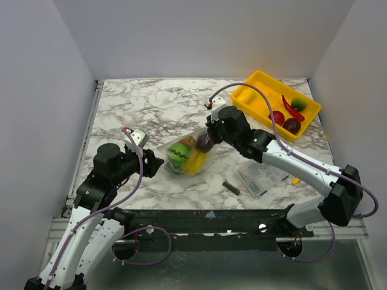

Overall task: Place the food in the zip-top bag and seal the zipper
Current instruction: Place the zipper food storage bag at the center of the board.

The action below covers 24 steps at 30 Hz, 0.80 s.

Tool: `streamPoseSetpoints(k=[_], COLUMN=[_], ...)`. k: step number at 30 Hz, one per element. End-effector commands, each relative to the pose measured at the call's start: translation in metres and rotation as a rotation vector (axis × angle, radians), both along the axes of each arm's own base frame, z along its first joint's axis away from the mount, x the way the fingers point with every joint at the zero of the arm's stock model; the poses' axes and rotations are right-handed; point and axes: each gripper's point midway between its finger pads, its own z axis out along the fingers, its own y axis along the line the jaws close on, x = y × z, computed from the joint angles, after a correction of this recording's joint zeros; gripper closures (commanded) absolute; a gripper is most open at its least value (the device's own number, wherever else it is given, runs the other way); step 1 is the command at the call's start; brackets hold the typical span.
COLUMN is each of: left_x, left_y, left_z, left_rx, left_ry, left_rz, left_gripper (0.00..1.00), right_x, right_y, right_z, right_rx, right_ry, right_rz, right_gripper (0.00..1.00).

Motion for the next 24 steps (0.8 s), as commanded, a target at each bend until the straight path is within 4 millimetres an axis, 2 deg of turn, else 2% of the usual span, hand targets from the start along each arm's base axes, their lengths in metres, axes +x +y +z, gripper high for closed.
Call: streamPoseSetpoints(k=[1,4,6,10,13,18,21,24], left_x=[0.007,0.007,0.002,-0.019,-0.038,-0.057,-0.065,-0.069], left_y=[0.028,0.043,0.050,0.051,0.050,0.067,0.072,0.074], left_z=[0.014,0.041,0.059,0.089,0.101,0.115,0.122,0.127], left_rx=[0.041,0.035,0.016,-0.052,-0.075,-0.105,-0.131,-0.142], left_ry=[-0.046,-0.115,-0.155,-0.222,-0.270,-0.337,-0.371,-0.386], left_rz=[0.161,0.243,0.273,0.246,0.200,0.256,0.276,0.276], left_gripper=[0.32,0.19,0.16,0.15,0.16,0.16,0.15,0.15], right_x=[0.016,0.026,0.038,0.070,0.087,0.107,0.113,0.111], right_y=[0.001,0.010,0.015,0.011,0.006,-0.001,-0.003,-0.006], right_z=[0.003,0.002,-0.006,-0.031,-0.051,-0.069,-0.074,-0.072], right_rx=[0.015,0.037,0.019,-0.088,-0.171,-0.166,-0.162,-0.174], right_ry=[-0.023,-0.011,-0.002,-0.013,-0.002,0.020,0.027,0.039], right_rz=[-0.037,-0.064,-0.103,-0.230,-0.285,-0.325,-0.338,-0.353], right_gripper=[1.00,1.00,1.00,1.00,0.98,0.74,0.71,0.61])
